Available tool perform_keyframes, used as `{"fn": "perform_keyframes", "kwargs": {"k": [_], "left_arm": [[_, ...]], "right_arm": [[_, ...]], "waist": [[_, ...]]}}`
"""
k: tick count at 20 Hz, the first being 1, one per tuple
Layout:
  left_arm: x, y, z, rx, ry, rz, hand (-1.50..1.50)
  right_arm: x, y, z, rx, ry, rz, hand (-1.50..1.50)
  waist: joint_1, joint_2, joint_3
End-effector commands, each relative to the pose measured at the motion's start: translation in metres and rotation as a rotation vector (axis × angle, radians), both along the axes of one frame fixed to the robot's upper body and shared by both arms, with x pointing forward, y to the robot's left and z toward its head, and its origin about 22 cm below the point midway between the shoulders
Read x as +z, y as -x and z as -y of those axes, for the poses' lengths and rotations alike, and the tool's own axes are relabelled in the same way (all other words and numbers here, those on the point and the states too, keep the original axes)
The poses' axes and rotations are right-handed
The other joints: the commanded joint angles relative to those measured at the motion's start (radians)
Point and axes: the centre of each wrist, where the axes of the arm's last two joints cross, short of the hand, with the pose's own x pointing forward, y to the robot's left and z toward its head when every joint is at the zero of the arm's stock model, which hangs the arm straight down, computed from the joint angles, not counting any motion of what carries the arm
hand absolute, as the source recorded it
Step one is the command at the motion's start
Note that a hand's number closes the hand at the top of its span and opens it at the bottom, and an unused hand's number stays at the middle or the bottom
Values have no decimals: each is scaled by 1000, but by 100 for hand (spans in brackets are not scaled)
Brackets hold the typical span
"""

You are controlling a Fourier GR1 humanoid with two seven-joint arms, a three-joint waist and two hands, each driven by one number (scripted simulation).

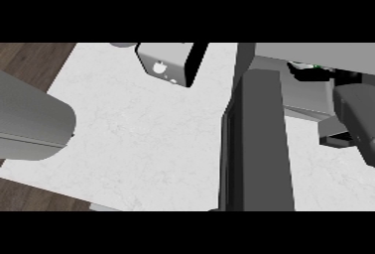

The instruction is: Pick up the milk, place it into the microwave and close the microwave

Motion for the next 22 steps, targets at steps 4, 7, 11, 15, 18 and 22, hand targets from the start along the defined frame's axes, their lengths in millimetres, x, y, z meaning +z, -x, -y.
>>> {"fn": "perform_keyframes", "kwargs": {"k": [4,7,11,15,18,22], "left_arm": [[-1,-6,0,3,-16,-8,-150],[-3,-11,0,-9,-16,-10,-150],[-1,-15,-1,-9,-37,-20,-150],[-6,-20,0,-11,-19,-34,-150],[-8,-22,-1,-23,-22,-59,-150],[-9,-24,-1,-24,-35,-54,-150]], "right_arm": [[10,-17,-45,175,-160,68,-150],[-4,-15,-60,225,-99,-55,-150],[8,-23,-81,224,-47,-74,-150],[20,-31,-119,208,-49,-74,-150],[17,-31,-130,201,-76,-69,-150],[19,-32,-145,250,-64,-28,-150]], "waist": [[7,-12,4],[19,-8,-4],[13,-19,-6],[8,-24,-8],[2,-24,-7],[-11,-33,-6]]}}
